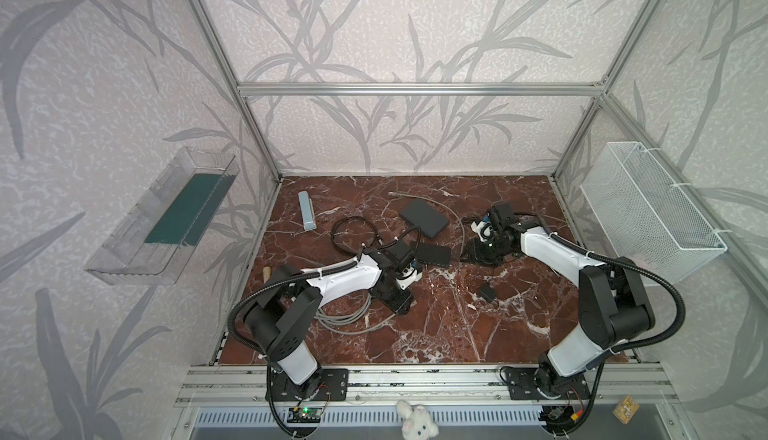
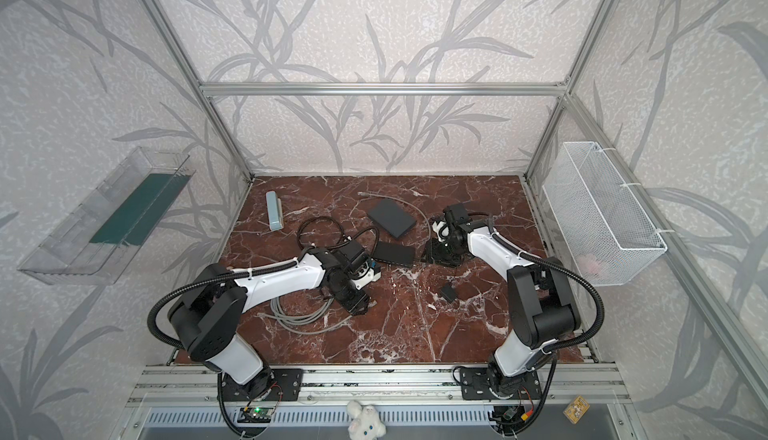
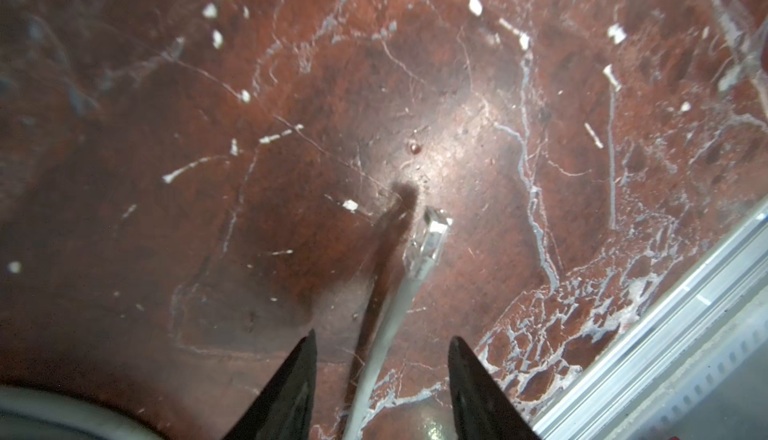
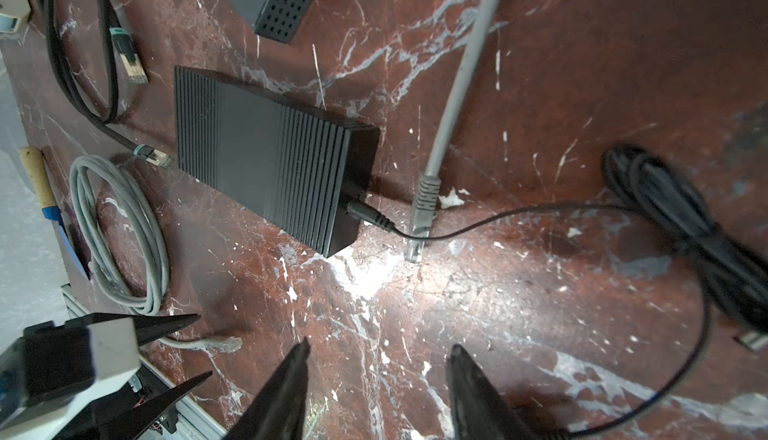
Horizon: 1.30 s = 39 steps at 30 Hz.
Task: Insert the plug into the switch port
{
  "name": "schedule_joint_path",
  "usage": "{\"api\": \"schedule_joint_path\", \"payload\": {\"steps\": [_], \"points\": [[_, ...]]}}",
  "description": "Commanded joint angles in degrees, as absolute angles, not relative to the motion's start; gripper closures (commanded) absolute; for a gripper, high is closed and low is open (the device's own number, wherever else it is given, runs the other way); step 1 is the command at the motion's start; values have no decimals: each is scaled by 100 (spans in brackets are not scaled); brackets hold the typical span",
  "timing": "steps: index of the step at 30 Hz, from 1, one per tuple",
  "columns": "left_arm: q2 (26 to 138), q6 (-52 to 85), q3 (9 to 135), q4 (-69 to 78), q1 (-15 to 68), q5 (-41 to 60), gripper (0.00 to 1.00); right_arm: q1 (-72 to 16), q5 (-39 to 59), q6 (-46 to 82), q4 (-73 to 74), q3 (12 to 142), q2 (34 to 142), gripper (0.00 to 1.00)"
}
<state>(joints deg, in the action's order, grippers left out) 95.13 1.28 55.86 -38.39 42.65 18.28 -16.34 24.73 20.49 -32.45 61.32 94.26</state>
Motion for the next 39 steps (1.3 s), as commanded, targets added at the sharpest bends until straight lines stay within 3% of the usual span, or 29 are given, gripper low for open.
{"api": "schedule_joint_path", "payload": {"steps": [1,5,8,13,23,39], "points": [[9743,255,5744,-4074,4354,1680,51,-1635,2645,2087,-3381,6103,9295,47],[9893,627,5716,-3859,4454,1518,60,-1644,2672,2069,-3433,5970,9135,48],[9896,870,5703,-3679,4465,1369,75,-1652,2788,1967,-3465,5831,9000,51],[9738,897,5743,-3256,4456,1827,89,-1997,3464,1808,-2875,5206,8617,53],[10130,260,6142,-3033,4219,3532,91,-2285,5077,2762,-127,4193,8340,47],[10639,-275,6696,-2769,3528,4768,91,-2382,5001,3437,1702,3902,9269,50]]}}
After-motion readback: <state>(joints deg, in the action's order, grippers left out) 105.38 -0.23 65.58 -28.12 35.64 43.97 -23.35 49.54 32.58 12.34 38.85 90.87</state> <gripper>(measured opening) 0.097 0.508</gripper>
